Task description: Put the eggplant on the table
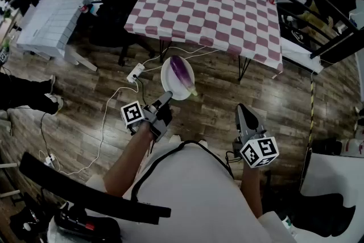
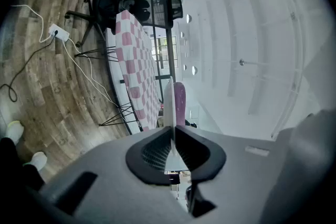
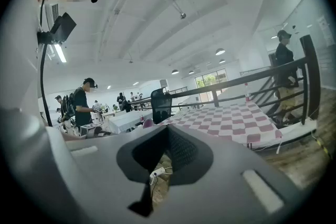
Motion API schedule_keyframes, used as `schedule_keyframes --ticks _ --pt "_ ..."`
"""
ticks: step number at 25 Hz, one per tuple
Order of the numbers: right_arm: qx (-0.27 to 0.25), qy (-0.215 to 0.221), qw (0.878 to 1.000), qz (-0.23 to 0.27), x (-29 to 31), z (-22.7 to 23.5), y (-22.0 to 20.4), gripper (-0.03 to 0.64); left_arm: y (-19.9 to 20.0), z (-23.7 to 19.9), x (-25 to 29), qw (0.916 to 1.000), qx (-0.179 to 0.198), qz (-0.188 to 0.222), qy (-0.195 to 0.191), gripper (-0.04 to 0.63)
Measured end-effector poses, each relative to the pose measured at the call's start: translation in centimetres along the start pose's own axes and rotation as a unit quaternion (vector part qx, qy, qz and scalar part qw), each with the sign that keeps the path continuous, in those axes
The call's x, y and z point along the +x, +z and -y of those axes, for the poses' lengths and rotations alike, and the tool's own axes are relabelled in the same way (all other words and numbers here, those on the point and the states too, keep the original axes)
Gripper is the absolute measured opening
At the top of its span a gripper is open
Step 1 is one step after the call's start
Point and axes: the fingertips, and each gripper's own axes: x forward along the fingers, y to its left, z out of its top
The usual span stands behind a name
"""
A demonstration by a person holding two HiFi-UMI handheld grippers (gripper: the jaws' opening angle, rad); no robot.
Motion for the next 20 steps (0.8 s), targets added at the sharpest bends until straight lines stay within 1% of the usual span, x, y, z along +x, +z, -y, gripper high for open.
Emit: schedule_keyframes --ticks 7,14,20 --pt "-0.002 -0.002 1.0 0.001 0.2 -0.4 -0.1 0.006 0.2 -0.2 -0.2 1.0 0.001 -0.008 -0.004 0.034" --pt "0.0 -0.002 1.0 0.01 0.2 -1.9 -0.4 0.007 0.4 -0.1 -1.1 0.9998 -0.004 -0.015 -0.013 0.035" --pt "0.018 -0.015 1.0 0.015 0.0 -2.6 -0.5 0.006 0.7 -0.3 -2.2 0.9997 -0.005 -0.021 -0.012 0.035"
